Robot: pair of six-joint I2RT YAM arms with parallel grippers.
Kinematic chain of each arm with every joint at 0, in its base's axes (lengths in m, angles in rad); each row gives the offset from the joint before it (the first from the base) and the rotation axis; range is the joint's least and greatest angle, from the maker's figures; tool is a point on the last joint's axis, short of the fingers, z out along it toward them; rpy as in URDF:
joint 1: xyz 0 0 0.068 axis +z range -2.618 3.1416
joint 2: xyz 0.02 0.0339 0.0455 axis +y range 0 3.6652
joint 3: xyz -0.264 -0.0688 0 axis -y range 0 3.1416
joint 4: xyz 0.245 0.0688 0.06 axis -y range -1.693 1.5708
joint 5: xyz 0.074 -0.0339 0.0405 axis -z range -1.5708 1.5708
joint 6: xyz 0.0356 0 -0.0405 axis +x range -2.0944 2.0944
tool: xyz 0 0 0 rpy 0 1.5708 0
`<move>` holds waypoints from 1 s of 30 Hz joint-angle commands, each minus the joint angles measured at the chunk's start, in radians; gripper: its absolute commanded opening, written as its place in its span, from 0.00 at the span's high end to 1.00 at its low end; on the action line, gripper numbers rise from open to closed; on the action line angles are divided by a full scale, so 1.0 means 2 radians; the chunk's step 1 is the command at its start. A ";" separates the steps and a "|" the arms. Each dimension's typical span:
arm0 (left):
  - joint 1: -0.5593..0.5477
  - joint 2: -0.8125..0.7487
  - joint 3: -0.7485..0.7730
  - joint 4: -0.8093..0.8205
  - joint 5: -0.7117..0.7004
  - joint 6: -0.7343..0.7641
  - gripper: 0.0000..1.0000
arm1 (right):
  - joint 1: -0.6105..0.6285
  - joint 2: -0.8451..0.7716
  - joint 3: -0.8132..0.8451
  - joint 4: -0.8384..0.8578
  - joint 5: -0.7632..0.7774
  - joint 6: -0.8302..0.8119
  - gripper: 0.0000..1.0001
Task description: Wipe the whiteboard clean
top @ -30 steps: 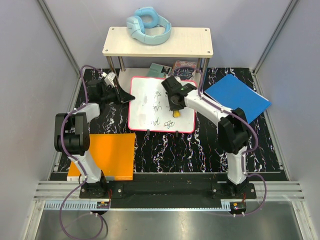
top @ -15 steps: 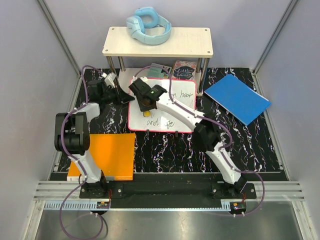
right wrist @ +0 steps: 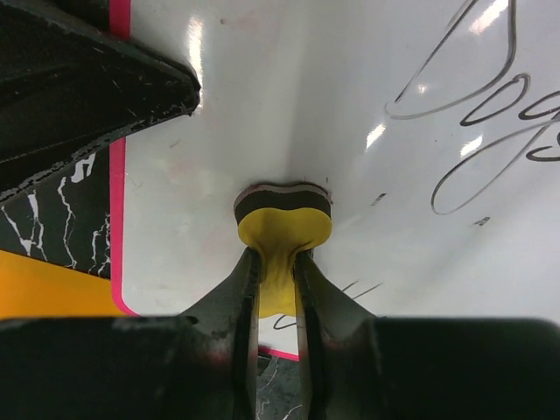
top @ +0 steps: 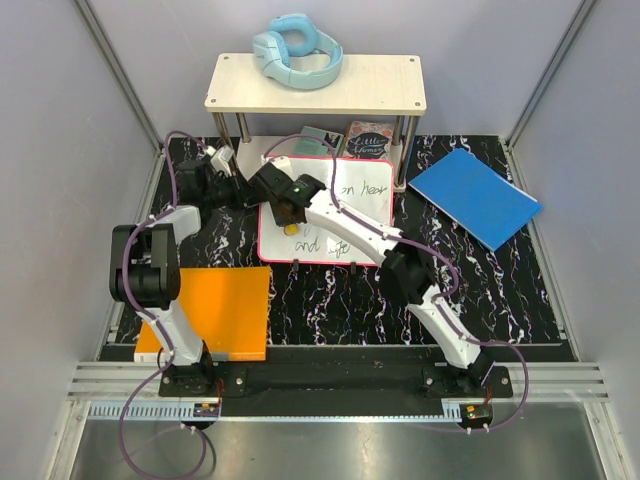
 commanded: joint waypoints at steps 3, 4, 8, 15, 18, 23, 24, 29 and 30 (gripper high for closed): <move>-0.026 0.011 0.013 -0.004 -0.006 0.027 1.00 | -0.016 -0.039 -0.099 -0.018 0.084 0.024 1.00; -0.026 0.013 0.014 -0.005 -0.006 0.028 1.00 | -0.020 -0.058 -0.112 -0.016 0.083 0.027 1.00; -0.026 0.014 0.013 -0.005 -0.008 0.027 1.00 | -0.042 -0.100 -0.190 0.016 0.078 0.027 1.00; -0.026 0.017 0.013 -0.007 -0.011 0.028 1.00 | -0.084 -0.144 -0.253 0.036 0.062 0.029 1.00; -0.026 0.017 0.013 -0.007 -0.013 0.030 1.00 | -0.102 -0.163 -0.288 0.044 0.068 0.028 1.00; -0.026 0.018 0.014 -0.008 -0.011 0.029 1.00 | -0.144 -0.209 -0.356 0.078 0.055 0.024 1.00; -0.026 0.018 0.014 -0.008 -0.012 0.030 1.00 | -0.151 -0.215 -0.359 0.083 0.054 0.024 1.00; -0.026 0.018 0.013 -0.008 -0.013 0.031 1.00 | -0.187 -0.239 -0.360 0.094 0.049 0.013 1.00; -0.026 0.017 0.013 -0.009 -0.013 0.031 1.00 | -0.191 -0.240 -0.357 0.097 0.048 0.012 1.00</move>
